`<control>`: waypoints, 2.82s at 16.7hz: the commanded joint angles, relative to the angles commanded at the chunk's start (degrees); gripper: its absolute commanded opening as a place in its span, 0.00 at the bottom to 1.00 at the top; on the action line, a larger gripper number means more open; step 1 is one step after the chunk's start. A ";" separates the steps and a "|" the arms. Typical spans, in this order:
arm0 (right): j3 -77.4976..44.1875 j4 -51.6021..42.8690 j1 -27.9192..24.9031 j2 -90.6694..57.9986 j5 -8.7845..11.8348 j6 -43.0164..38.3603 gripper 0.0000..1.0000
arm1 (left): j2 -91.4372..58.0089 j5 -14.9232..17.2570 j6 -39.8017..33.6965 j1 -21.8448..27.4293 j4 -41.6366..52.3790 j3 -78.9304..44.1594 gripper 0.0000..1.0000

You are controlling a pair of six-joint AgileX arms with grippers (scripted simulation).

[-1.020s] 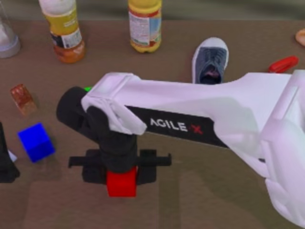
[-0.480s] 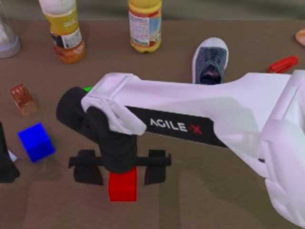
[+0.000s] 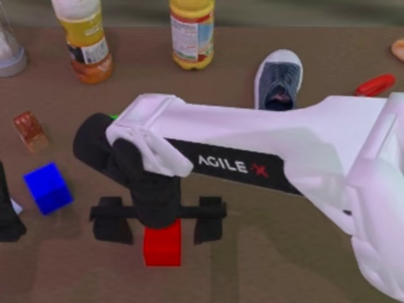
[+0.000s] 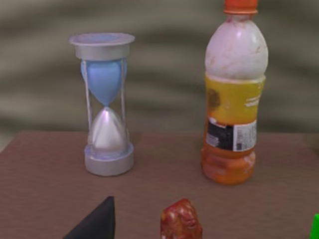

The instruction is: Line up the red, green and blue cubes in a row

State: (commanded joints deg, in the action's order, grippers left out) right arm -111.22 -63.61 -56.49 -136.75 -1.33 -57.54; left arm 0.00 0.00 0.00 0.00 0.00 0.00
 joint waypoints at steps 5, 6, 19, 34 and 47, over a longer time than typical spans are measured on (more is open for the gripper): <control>-8.23 -10.29 -0.38 1.42 0.03 -0.17 1.00 | 0.00 0.00 0.00 0.00 0.00 0.00 1.00; -9.68 -11.89 -0.46 1.76 0.04 -0.13 1.00 | 0.00 0.00 0.00 0.00 0.00 0.00 1.00; 2.87 -4.56 6.75 18.40 -4.24 8.40 1.00 | -14.78 0.28 -3.68 2.69 9.81 -14.94 1.00; 82.71 40.31 43.03 107.67 -6.49 45.62 1.00 | -106.65 0.34 -20.41 14.06 59.84 -93.24 1.00; 111.22 63.61 55.91 136.75 1.33 57.54 1.00 | -137.10 0.29 -26.89 18.41 76.89 -124.00 1.00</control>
State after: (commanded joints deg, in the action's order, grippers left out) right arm 0.00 0.00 -0.57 0.00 0.00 0.00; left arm -137.10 0.29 -26.89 18.41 76.89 -124.00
